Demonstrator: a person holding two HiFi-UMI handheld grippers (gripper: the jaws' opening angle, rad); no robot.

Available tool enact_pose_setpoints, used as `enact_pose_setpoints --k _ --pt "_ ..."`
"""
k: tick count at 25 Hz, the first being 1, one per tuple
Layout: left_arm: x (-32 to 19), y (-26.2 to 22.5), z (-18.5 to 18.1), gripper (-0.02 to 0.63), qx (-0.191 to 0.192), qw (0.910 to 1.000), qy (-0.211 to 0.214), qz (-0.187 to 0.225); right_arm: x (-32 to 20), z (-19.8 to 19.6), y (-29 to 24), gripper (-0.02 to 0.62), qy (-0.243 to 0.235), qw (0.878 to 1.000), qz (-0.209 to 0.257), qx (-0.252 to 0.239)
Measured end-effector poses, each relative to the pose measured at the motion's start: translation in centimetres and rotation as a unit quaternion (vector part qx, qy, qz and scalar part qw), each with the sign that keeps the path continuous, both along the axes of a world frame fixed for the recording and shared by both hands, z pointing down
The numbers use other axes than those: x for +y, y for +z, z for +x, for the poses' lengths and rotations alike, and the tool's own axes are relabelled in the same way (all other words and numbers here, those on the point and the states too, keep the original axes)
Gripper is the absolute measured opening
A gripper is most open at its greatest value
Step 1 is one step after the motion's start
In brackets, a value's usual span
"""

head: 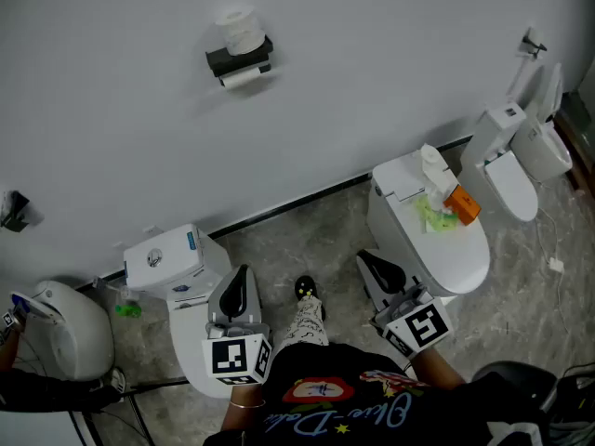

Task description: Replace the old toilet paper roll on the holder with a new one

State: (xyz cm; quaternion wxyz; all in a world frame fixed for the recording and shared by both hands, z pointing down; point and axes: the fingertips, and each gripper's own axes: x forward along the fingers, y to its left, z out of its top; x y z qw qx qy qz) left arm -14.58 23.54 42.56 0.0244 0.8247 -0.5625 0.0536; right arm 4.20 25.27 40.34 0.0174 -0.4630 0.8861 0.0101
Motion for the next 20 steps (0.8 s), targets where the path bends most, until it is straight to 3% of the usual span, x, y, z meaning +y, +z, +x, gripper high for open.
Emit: enact_pose_setpoints --k 3,6,13,20 --pt "-3.3 0.0 0.6 -0.012 0.007 0.9999 0.003 0.010 -3.2 0.4 -0.1 0.014 0.003 1.000 0.004 -0.015" --pt "-7.5 0.4 1.1 -0.012 0.016 0.9998 0.008 0.012 -7.2 0.5 0.5 0.014 0.008 1.000 -0.005 0.000" --pt "-20.4 -0.6 2.5 -0.012 0.027 0.9990 0.032 0.013 -19.2 0.1 -2.2 0.014 0.008 1.000 0.017 0.011" --pt "-31.5 -1.4 2.9 -0.012 0.024 0.9983 0.050 0.019 -31.2 -1.8 -3.8 0.014 -0.014 0.999 0.011 -0.033"
